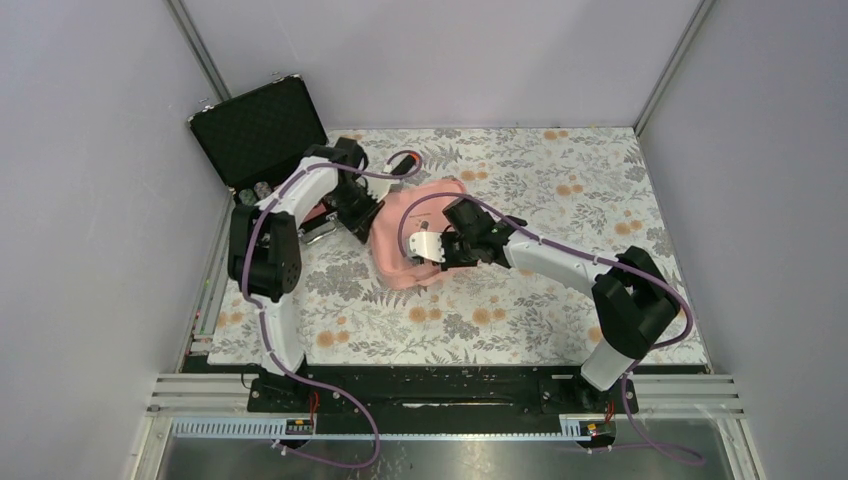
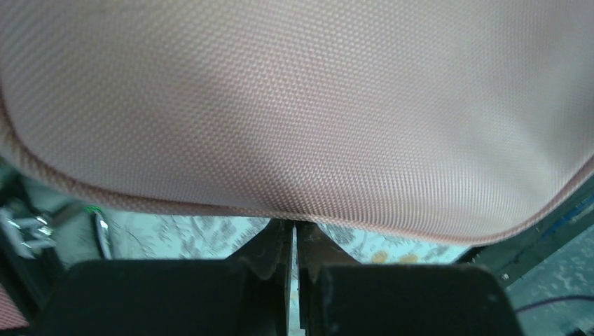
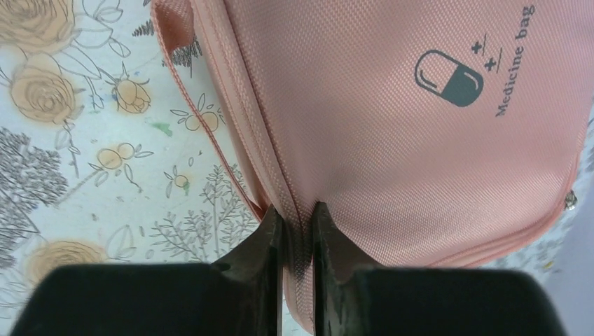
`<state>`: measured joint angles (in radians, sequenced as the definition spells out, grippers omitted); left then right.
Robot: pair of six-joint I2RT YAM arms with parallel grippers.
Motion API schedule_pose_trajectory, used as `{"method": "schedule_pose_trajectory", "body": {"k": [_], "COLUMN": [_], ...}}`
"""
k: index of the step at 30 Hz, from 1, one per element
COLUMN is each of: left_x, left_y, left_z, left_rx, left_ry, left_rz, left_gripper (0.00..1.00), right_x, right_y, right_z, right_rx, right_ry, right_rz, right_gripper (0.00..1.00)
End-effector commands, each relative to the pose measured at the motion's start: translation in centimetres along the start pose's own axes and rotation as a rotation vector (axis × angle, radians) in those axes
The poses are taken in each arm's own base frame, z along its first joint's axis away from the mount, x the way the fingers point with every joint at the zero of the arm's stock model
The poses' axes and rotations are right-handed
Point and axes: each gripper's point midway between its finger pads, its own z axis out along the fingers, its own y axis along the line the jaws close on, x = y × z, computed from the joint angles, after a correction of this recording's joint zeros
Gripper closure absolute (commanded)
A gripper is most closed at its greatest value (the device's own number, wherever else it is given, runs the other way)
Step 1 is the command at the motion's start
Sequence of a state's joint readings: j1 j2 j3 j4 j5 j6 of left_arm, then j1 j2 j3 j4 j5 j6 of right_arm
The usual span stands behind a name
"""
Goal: Organize the medicine kit
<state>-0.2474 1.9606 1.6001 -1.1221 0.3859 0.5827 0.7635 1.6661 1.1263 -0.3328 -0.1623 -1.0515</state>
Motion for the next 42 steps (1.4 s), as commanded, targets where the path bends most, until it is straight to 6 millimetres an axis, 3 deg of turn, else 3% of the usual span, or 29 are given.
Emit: {"method": "schedule_pose_trajectory", "body": {"k": [1,4,6,10,12,13,17,22,27,30,32,33,38,42], "left_x": [-8.6,-11.5,-12.5,-12.1,-11.5,-11.3,-10.9,-10.6,-9.7,-8.9,-8.4,-8.0,-4.7,-1.6], "left_y": [1.0,1.9,2.0,2.1,1.9,1.9,1.4,1.3,0.8,0.5,0.0,-0.3,-3.6,-7.0], "left_z": [-0.1,0.2,0.1,0.8,1.6,1.8,2.2,2.2,1.9,1.4,0.9,0.6,-1.1,-1.0], "left_rx": [-0.060,-0.081,-0.079,-0.074,-0.064,-0.060,-0.034,-0.034,-0.015,0.004,0.028,0.044,0.173,0.284], "left_ry": [-0.188,-0.187,-0.196,-0.198,-0.191,-0.190,-0.194,-0.191,-0.172,-0.170,-0.182,-0.186,-0.215,-0.201], "left_rz": [0.140,0.160,0.166,0.169,0.163,0.156,0.140,0.150,0.164,0.164,0.155,0.150,0.136,0.145], "left_gripper": [1.00,1.00,1.00,1.00,1.00,1.00,1.00,1.00,1.00,1.00,1.00,1.00,1.00,1.00], "right_x": [-0.9,0.4,1.2,0.5,-1.1,-2.0,-5.5,-8.0,-9.2,-9.5,-9.6,-9.4,-7.9,-7.0], "right_y": [1.5,2.0,2.3,2.4,1.6,1.2,0.3,-1.0,-3.9,-5.9,-7.0,-7.3,-8.4,-9.1], "right_z": [-1.6,-2.8,-3.5,-4.7,-5.5,-5.8,-5.9,-2.7,0.5,1.5,1.8,2.0,2.7,3.1], "right_rx": [-0.027,0.001,0.001,0.010,0.030,0.031,0.054,0.137,0.237,0.329,0.387,0.409,0.456,0.450], "right_ry": [0.003,0.106,0.161,0.113,0.028,-0.010,-0.109,-0.116,-0.106,-0.111,-0.122,-0.118,-0.084,-0.084], "right_rz": [0.377,0.470,0.487,0.477,0.461,0.445,0.304,0.130,0.096,0.114,0.156,0.174,0.267,0.346], "right_gripper": [0.97,0.95,0.84,0.43,0.05,0.01,0.00,0.01,0.03,0.20,0.50,0.61,0.67,0.68]}}
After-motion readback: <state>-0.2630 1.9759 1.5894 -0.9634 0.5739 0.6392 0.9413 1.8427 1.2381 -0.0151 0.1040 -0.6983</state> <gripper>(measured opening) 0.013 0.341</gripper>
